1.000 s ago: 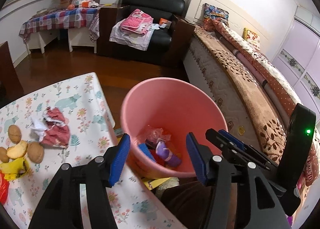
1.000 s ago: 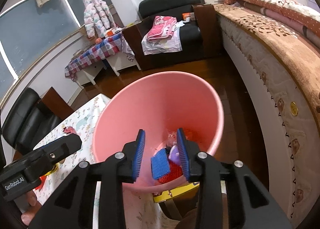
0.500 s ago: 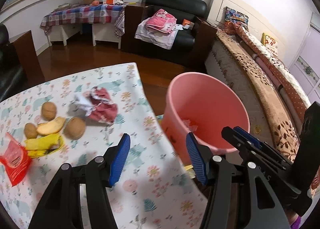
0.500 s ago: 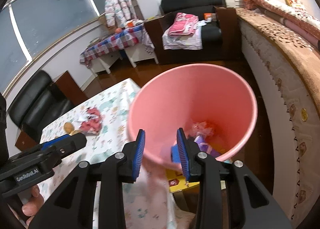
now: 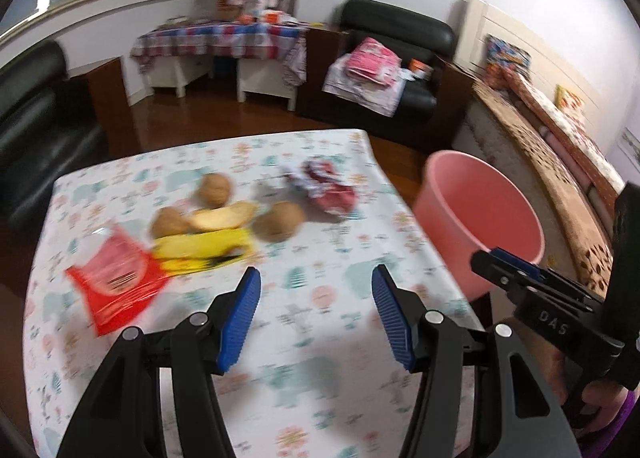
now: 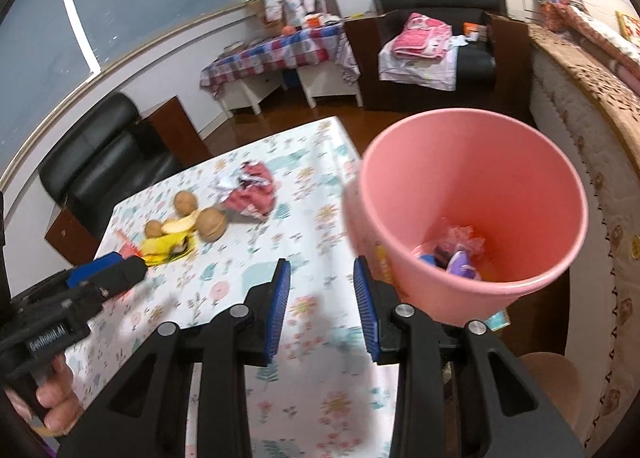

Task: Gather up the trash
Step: 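Move both tools back over the table toward the red and yellow bags, then grasp the red snack bag with the left tool while the right grasps the yellow wrapper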

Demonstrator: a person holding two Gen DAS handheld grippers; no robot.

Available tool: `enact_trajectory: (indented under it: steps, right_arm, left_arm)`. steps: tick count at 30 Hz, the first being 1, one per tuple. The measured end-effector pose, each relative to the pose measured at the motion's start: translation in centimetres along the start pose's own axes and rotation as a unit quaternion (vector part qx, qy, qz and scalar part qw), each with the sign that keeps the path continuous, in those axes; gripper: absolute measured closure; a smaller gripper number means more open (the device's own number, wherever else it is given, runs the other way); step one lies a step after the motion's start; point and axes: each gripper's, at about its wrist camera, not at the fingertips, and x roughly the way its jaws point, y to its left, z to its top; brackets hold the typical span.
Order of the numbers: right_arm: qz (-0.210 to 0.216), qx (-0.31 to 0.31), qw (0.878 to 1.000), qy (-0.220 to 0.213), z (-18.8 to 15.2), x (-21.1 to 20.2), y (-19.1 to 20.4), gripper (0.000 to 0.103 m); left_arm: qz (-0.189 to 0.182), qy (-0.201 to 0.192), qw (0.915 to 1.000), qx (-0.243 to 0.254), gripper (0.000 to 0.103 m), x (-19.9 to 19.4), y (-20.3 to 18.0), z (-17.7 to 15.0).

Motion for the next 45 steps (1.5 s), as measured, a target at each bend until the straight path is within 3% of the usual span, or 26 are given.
enact_trajectory:
  steps: [9,17,29,34,39,45]
  right_arm:
    - [0.035,-0.044,0.998,0.022,-1.0,1.2,3.8,0.070]
    - [0.066,-0.077,0.994,0.036,-1.4,2.3,6.4,0.070]
    - [0.102,-0.104,0.988,0.053,-1.9,4.2,9.1,0.070]
    - [0.106,-0.122,0.985,0.059,-1.7,5.2,10.1,0.070]
    - [0.107,-0.148,0.981,0.065,-1.1,6.4,11.4,0.070]
    - [0.106,-0.194,0.972,0.074,-0.2,8.2,14.1,0.070]
  left_arm:
    - [0.065,-0.015,0.9938,-0.088,0.046,-2.9,8.7,-2.0]
    - [0.104,-0.006,0.9823,-0.156,0.046,-2.5,14.6,-3.7]
    - [0.078,0.040,0.9698,-0.228,0.046,2.0,18.5,-4.0]
    - [0.067,0.042,0.9711,-0.225,0.046,3.1,18.8,-3.5]
    - [0.063,0.048,0.9721,-0.221,0.073,3.9,19.3,-3.4]
    - [0.041,0.040,0.9738,-0.220,0.093,3.4,20.2,-3.7]
